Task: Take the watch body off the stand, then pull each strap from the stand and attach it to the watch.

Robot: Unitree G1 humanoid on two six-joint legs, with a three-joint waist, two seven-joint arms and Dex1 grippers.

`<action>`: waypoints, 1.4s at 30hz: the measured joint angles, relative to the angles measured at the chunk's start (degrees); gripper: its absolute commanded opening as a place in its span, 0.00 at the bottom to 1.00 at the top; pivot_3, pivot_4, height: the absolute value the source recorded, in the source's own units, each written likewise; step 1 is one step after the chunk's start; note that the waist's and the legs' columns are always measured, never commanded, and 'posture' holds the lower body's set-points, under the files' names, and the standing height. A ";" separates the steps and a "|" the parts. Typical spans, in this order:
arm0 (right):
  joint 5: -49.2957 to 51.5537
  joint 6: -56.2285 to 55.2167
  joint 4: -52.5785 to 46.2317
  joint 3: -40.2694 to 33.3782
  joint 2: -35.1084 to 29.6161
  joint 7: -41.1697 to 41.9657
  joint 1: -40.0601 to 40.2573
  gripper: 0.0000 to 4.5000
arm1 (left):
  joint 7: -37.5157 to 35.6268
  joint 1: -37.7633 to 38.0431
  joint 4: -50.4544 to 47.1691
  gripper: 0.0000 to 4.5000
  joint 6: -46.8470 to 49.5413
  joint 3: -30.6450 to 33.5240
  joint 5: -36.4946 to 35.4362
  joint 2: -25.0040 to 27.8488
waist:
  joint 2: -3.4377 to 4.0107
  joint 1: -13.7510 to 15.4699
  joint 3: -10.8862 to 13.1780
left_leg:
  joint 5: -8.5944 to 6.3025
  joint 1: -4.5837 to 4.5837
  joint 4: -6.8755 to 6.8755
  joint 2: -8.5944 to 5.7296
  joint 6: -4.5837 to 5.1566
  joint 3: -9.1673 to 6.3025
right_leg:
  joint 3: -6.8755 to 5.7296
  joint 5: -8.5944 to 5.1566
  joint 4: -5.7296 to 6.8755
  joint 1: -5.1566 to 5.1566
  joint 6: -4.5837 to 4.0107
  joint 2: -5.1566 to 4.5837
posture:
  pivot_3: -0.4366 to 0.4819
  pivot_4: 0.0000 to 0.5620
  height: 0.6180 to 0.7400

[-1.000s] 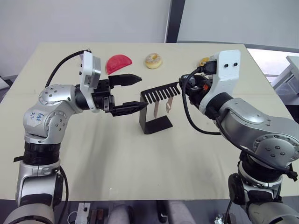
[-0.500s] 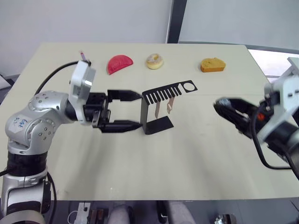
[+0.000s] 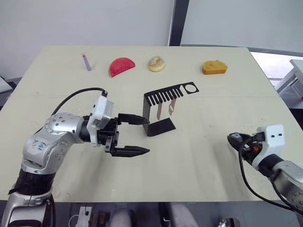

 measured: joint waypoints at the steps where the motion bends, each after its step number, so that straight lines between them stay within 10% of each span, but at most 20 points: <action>1: -1.58 -1.26 2.47 1.25 0.51 0.70 -1.29 0.36 | -0.28 0.08 -0.14 1.00 -0.66 -0.49 0.67 0.00 | 0.00 0.01 0.00 | 0.00 0.05 0.01 -0.01 0.00 0.01 | 0.01 0.00 0.01 0.04 0.00 0.00 | 0.48 0.27 0.98; 21: -10.62 -4.70 13.52 6.16 4.75 6.56 -7.58 0.36 | -0.82 -1.25 1.54 1.00 -2.53 -1.82 3.88 -0.61 | 0.03 0.07 0.02 | -0.01 0.06 0.00 0.01 0.01 0.00 | 0.01 -0.01 0.07 0.03 -0.02 -0.01 | 0.48 0.27 0.98; 28: -10.64 -4.61 12.80 5.34 2.16 10.74 -5.44 0.99 | 0.24 -1.86 1.72 1.00 -1.92 -1.82 4.18 -0.86 | 0.04 0.23 0.02 | -0.01 0.06 0.00 0.00 0.02 0.00 | 0.00 -0.01 0.08 0.03 -0.01 -0.02 | 0.48 0.27 0.98; 42: 2.09 1.52 2.84 -31.71 -7.99 36.16 25.40 0.99 | 0.14 15.14 13.92 1.00 5.16 19.70 0.99 12.89 | 0.05 1.15 0.03 | -0.12 0.27 -0.16 0.01 0.08 0.03 | -0.02 -0.04 -0.06 0.19 -0.07 -0.05 | 0.48 0.27 0.98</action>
